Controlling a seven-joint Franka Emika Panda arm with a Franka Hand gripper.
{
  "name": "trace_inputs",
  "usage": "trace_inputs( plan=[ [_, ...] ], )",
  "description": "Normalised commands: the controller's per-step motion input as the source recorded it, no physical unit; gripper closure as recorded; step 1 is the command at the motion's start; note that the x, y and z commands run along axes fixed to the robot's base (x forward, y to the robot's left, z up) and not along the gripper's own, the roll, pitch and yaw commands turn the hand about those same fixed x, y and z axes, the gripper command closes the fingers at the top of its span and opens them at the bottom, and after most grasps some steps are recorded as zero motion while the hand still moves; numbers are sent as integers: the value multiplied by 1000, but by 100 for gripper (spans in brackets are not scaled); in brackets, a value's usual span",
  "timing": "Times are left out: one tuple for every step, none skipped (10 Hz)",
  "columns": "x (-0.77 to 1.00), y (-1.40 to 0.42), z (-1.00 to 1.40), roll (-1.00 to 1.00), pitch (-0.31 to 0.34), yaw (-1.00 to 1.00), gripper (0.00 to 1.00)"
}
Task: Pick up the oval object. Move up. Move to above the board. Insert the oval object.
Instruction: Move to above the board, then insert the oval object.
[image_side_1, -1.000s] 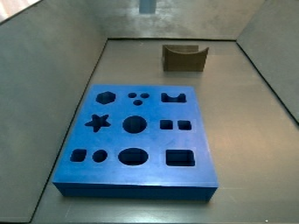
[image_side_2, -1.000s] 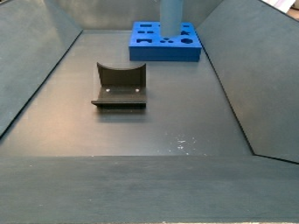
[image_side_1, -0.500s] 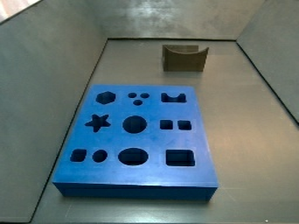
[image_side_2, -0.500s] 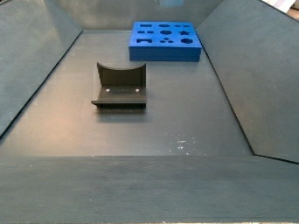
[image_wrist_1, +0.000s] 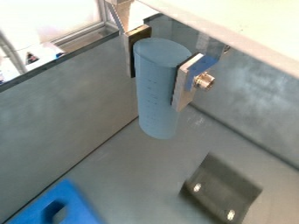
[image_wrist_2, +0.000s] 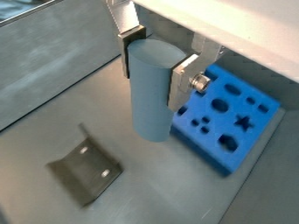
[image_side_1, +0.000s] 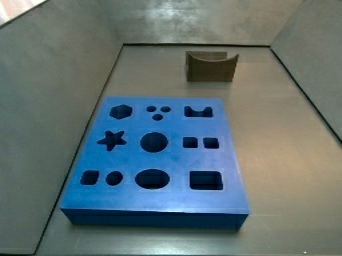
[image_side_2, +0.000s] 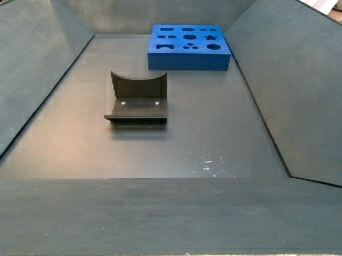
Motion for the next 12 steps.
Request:
trace_inputs(
  plan=[
    [3,-1000,57,-44,24,-2,100],
    [8,-1000,60,-18,31,-2,100],
    [17,-1000,62,-25,44,3,100],
    [35,-1000,62,-6,60,1,100],
    [54,-1000,64,0,71,8,100],
    [74,-1000,65,-2,82,7,100],
    [97,-645,47,10,106,7,100],
    [93,-445,39,22,114,9,100],
    [81,-221,36,34,118,9,100],
    [83,-266,-97,-27,0,0,100],
    [91,-257,-89,-26,4,0,100],
    [43,-314,-134,-41,0,0,100]
  ],
)
